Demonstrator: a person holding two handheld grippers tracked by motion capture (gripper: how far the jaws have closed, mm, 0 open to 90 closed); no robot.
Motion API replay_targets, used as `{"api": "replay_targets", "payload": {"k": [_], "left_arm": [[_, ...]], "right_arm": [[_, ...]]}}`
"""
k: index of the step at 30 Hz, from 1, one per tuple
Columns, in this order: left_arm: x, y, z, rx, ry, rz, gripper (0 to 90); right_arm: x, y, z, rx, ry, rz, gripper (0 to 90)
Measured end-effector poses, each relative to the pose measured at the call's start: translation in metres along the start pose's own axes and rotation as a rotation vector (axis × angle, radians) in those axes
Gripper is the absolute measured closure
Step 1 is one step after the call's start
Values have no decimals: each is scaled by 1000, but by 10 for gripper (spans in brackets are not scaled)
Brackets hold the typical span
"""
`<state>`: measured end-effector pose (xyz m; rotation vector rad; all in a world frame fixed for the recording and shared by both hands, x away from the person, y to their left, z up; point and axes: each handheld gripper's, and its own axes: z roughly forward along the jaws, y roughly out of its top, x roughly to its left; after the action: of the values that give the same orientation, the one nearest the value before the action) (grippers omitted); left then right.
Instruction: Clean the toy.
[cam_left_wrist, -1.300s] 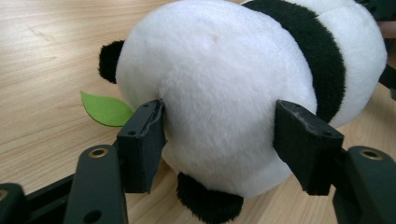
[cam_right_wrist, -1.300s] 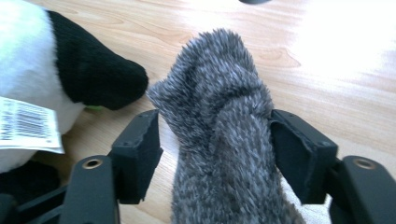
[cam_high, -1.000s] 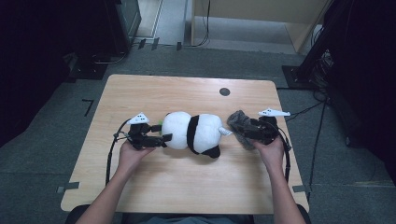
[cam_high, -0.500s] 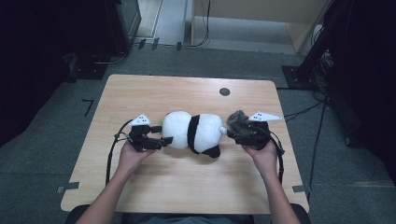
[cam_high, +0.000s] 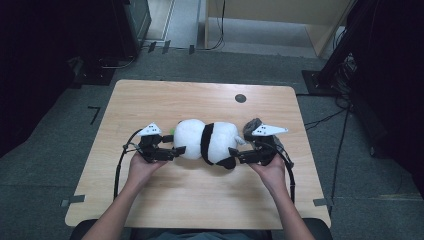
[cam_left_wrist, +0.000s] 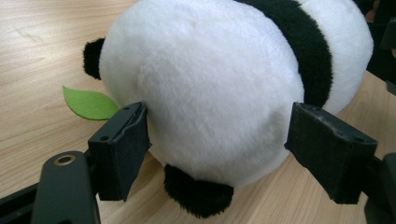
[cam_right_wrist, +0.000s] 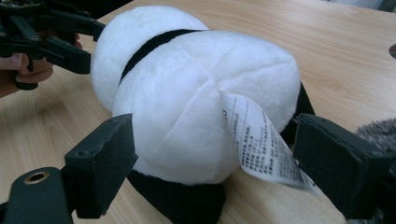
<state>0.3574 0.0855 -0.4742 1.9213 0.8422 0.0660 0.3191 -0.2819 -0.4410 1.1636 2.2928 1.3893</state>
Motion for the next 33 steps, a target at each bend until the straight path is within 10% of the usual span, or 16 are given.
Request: {"api": "replay_targets", "payload": {"k": [15, 33], "left_arm": [[4, -1, 5, -21, -39, -42, 308], [-1, 0, 10, -39, -15, -87, 285]], "right_arm": [[-3, -7, 29, -1, 69, -7, 65], [20, -11, 55, 23, -58, -142, 0]]}}
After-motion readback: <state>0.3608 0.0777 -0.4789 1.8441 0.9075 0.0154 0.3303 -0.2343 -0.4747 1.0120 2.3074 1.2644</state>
